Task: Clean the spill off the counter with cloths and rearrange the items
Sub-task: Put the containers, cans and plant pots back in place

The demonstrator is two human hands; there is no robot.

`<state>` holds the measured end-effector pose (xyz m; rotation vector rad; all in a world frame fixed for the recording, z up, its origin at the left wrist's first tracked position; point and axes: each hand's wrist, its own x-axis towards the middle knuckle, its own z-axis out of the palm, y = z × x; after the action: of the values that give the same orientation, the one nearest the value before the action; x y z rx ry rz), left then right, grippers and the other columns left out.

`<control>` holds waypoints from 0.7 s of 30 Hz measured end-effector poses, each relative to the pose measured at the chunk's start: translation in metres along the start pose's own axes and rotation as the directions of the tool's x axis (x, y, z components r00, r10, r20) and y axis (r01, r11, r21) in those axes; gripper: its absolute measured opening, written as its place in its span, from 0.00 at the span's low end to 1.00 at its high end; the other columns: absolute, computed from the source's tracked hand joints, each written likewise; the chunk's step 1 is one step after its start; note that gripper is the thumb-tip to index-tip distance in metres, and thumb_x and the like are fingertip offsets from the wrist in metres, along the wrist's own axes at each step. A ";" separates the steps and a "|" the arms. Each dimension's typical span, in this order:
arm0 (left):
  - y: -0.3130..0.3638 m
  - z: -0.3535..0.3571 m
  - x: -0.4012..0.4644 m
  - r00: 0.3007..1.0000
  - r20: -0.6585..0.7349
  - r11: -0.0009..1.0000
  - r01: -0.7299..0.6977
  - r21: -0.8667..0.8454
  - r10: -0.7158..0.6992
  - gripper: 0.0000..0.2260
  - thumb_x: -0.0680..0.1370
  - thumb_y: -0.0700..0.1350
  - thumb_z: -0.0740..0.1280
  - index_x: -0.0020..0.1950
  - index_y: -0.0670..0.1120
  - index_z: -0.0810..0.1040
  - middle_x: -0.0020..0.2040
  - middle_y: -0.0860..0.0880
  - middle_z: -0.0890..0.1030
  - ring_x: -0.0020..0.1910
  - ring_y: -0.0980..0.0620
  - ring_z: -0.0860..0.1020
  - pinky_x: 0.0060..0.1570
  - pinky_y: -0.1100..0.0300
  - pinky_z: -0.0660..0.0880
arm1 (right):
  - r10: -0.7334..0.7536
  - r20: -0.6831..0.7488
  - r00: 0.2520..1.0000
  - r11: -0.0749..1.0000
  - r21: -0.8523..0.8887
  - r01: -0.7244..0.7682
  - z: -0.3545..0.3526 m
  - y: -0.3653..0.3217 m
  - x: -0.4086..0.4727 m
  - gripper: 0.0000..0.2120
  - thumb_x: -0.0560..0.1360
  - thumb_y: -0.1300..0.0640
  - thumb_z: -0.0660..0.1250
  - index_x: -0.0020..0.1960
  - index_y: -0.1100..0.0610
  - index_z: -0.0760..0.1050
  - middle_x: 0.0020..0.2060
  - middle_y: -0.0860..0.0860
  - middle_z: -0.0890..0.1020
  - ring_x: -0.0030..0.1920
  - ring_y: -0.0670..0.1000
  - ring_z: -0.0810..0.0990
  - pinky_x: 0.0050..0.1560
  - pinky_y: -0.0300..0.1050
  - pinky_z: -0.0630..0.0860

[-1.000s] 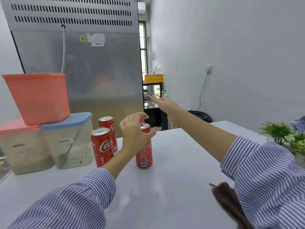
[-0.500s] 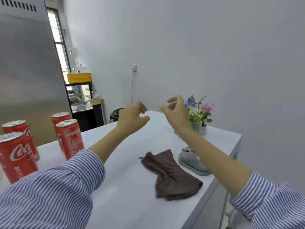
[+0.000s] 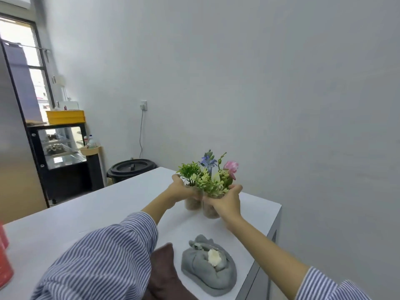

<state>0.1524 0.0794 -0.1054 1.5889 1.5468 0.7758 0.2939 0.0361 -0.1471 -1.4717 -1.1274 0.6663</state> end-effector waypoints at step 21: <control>-0.002 -0.135 -0.060 0.934 -0.349 0.997 -0.074 0.011 0.073 0.39 0.52 0.44 0.82 0.60 0.45 0.74 0.56 0.47 0.78 0.56 0.46 0.76 0.54 0.50 0.77 | -0.321 0.276 0.906 0.942 -0.009 0.337 0.050 -0.094 -0.019 0.35 0.62 0.56 0.78 0.56 0.54 0.55 0.46 0.51 0.76 0.46 0.54 0.76 0.46 0.47 0.75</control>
<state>0.0315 0.0347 -0.0321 1.5755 1.7382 1.1515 0.2159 0.0341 -0.0715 -1.2169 -1.5780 0.6113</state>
